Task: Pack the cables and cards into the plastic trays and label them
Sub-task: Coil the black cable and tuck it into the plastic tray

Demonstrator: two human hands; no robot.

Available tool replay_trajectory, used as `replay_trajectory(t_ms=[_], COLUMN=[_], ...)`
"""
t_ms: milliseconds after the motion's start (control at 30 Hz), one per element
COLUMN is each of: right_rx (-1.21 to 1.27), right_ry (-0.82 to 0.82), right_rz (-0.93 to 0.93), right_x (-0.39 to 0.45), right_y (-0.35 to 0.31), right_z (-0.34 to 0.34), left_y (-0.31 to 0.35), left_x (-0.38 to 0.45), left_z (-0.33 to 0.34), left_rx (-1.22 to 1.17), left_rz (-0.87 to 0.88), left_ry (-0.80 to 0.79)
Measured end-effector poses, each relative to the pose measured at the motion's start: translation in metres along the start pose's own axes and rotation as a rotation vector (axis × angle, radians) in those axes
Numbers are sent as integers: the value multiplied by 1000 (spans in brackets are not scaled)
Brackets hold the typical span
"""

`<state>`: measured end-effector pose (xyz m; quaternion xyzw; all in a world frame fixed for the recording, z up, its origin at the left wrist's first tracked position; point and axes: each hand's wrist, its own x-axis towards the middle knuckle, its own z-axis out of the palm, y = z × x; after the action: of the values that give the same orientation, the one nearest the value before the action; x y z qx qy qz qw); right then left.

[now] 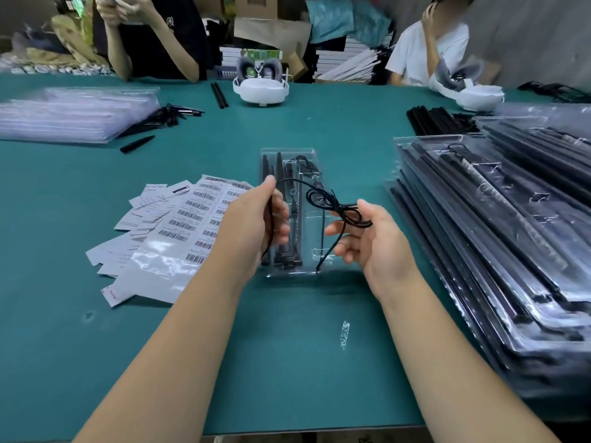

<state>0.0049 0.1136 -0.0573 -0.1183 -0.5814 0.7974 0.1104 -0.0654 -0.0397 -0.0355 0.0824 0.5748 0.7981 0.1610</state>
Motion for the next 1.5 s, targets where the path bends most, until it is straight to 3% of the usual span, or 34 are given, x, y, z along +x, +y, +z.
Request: replay_trajectory(t_ms=[200,300,433,567,700,800,967,1100,1300,1500], right_rx=[36,27,36,81,20,-44,-40,-30,144,369], right_ry=[-119,-215,-193,-153,-156,-92,-130,-170,-198,-28], right_rz=[-29,-47,-81,-147,-188,-201,-146,-113,-81,-8], right_x=[0,1,0,-1,-2,-2,-3,-3,0,3], right_y=[-2,-5,-5,-3,0,1,-3,-4,-2,-5], right_z=[-2,-7,-8,-2,6,8,1,-4,-5,-7], left_y=[3,4,3,-8,-19,-20,-22,-22,-26,-20], left_x=[-3,-7,-13,-17,-19,-24,-27,-28,-22,-17], left_z=[-7,-3,3,13,16,18,19,21,24,12], left_rx=[34,51,45,294,645,705,1120,1122,1159,1142], left_rz=[107,85,4,51,249,362,433,496,437,367], left_ry=[-50,-72,-171,-158,-83,-164,-316,-299,-284,-267])
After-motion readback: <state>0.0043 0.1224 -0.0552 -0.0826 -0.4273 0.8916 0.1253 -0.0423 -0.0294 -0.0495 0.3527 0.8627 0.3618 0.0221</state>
